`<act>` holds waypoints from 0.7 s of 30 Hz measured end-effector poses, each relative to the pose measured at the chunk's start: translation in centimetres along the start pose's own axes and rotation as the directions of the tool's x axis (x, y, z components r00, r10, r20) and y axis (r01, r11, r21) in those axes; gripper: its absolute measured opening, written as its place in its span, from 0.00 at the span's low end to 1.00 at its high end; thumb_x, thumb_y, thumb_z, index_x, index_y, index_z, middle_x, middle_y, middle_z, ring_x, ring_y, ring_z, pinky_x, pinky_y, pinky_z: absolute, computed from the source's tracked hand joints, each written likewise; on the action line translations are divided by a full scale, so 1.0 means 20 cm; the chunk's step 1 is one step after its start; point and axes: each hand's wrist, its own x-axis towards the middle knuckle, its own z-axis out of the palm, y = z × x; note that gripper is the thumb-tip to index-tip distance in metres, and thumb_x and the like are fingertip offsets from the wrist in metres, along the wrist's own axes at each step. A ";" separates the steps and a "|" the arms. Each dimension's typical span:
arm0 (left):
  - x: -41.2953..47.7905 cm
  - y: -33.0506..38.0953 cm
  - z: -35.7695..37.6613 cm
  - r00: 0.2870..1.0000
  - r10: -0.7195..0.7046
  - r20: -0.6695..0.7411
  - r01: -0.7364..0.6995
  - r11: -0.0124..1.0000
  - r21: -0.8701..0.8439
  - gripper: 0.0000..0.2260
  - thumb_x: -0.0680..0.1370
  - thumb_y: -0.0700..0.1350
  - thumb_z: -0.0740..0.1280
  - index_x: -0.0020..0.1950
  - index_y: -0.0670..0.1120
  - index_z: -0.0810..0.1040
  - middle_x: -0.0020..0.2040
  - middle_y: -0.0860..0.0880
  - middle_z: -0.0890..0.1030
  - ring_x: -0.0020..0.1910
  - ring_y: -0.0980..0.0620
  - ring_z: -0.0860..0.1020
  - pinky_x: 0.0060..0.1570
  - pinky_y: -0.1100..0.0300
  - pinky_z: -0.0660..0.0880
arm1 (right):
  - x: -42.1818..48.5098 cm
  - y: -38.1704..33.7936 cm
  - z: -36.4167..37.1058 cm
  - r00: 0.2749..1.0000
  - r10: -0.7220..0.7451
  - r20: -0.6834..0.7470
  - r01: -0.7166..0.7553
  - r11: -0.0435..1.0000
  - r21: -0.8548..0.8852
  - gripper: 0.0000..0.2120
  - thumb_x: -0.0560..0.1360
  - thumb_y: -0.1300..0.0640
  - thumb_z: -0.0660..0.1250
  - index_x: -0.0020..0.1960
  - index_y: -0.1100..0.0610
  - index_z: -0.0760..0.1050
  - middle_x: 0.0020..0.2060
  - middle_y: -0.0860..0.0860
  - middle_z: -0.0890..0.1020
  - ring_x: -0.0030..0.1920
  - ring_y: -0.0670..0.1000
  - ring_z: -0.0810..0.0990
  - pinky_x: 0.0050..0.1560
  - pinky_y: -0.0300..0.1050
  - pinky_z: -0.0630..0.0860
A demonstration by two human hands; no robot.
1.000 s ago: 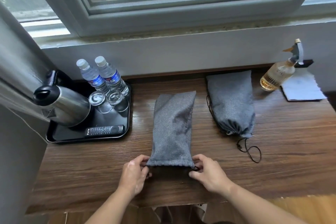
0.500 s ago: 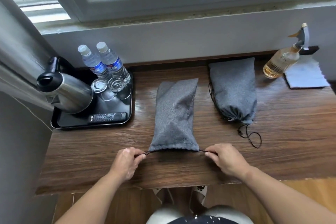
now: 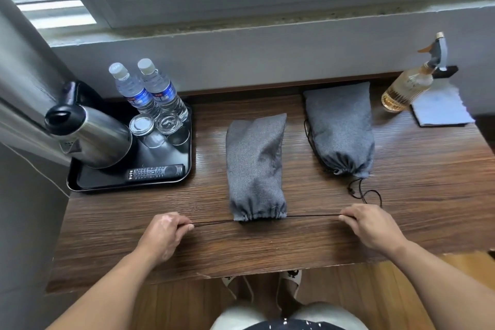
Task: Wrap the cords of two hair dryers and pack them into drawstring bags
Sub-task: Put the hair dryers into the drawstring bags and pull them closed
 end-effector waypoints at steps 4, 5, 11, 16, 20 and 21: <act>0.03 -0.04 -0.01 1.000 0.000 -0.005 0.000 1.000 -0.021 0.12 0.81 0.53 0.68 0.56 0.47 0.86 0.51 0.50 0.86 0.54 0.50 0.83 0.59 0.62 0.73 | 0.02 0.07 0.02 0.998 0.012 -0.055 -0.012 1.000 -0.001 0.08 0.77 0.48 0.70 0.45 0.50 0.84 0.42 0.46 0.86 0.47 0.53 0.84 0.47 0.50 0.80; 0.03 -0.04 -0.02 1.000 -0.001 -0.006 0.001 1.000 -0.031 0.12 0.81 0.53 0.68 0.56 0.47 0.86 0.52 0.50 0.86 0.54 0.50 0.83 0.59 0.63 0.73 | 0.03 0.09 0.02 0.998 0.010 -0.067 -0.010 1.000 0.003 0.07 0.77 0.49 0.71 0.44 0.51 0.85 0.41 0.47 0.87 0.46 0.53 0.85 0.47 0.49 0.80; 0.03 -0.10 0.01 0.998 -0.063 0.006 0.063 0.995 -0.074 0.10 0.80 0.52 0.70 0.54 0.48 0.87 0.51 0.52 0.86 0.54 0.51 0.83 0.58 0.64 0.72 | 0.02 0.14 0.07 0.999 0.017 -0.033 -0.016 0.999 0.030 0.06 0.77 0.49 0.71 0.45 0.49 0.85 0.41 0.45 0.86 0.46 0.49 0.85 0.49 0.46 0.79; 0.02 -0.13 0.02 0.993 -0.119 0.017 0.121 0.984 -0.129 0.07 0.79 0.48 0.72 0.51 0.47 0.88 0.49 0.50 0.87 0.40 0.53 0.80 0.50 0.65 0.72 | 0.02 0.12 0.04 0.996 0.080 -0.042 -0.081 0.997 -0.021 0.08 0.78 0.44 0.68 0.49 0.45 0.84 0.45 0.43 0.86 0.49 0.50 0.84 0.49 0.46 0.79; 0.02 -0.13 0.03 0.989 -0.121 0.083 0.132 0.981 -0.143 0.09 0.79 0.51 0.72 0.57 0.51 0.87 0.52 0.54 0.84 0.47 0.53 0.82 0.56 0.62 0.76 | 0.05 0.05 0.02 0.998 0.060 -0.022 -0.062 0.994 -0.093 0.11 0.78 0.41 0.65 0.52 0.44 0.82 0.47 0.43 0.82 0.54 0.51 0.80 0.52 0.48 0.79; 0.01 -0.12 0.03 0.992 -0.086 0.090 0.098 0.987 -0.129 0.11 0.79 0.53 0.72 0.59 0.53 0.85 0.55 0.56 0.82 0.53 0.54 0.81 0.60 0.62 0.74 | 0.05 0.03 0.02 0.998 0.050 -0.036 -0.053 0.993 -0.104 0.11 0.76 0.41 0.68 0.54 0.44 0.82 0.49 0.44 0.80 0.54 0.51 0.78 0.54 0.49 0.78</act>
